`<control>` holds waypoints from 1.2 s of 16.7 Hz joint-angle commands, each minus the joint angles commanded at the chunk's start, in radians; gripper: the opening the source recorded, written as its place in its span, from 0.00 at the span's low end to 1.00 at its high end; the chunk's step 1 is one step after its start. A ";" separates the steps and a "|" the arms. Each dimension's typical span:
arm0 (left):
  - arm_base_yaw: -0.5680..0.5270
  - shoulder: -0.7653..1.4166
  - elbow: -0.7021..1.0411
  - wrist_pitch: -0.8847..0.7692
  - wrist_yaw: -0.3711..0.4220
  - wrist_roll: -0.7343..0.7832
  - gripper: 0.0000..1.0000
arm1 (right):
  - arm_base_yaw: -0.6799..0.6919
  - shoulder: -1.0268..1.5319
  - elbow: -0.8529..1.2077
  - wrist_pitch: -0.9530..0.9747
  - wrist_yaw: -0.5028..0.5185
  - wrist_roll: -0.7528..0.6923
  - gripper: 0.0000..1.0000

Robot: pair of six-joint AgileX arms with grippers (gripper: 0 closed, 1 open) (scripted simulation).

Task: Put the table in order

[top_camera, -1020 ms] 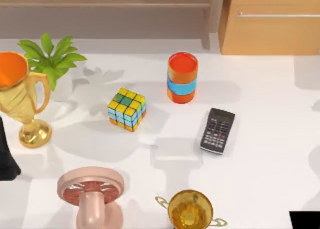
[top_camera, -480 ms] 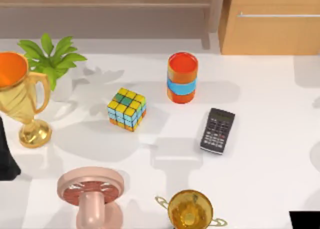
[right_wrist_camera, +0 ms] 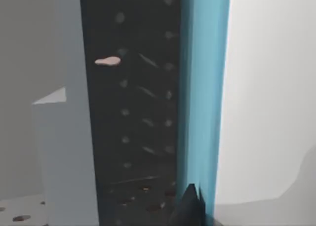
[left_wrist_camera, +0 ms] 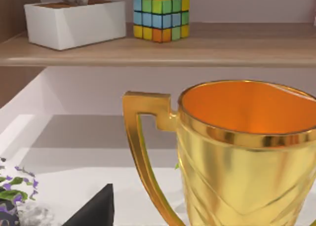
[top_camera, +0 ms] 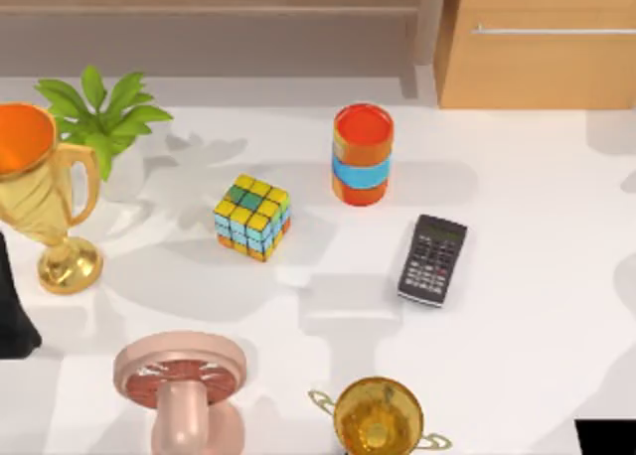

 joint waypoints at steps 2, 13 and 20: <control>0.000 0.000 0.000 0.000 0.000 0.000 1.00 | 0.000 0.000 0.000 0.000 0.000 0.000 0.08; 0.000 0.000 0.000 0.000 0.000 0.000 1.00 | 0.000 0.000 0.000 0.000 0.000 0.000 0.90; 0.000 0.000 0.000 0.000 0.000 0.000 1.00 | 0.000 0.000 0.000 0.000 0.000 0.000 1.00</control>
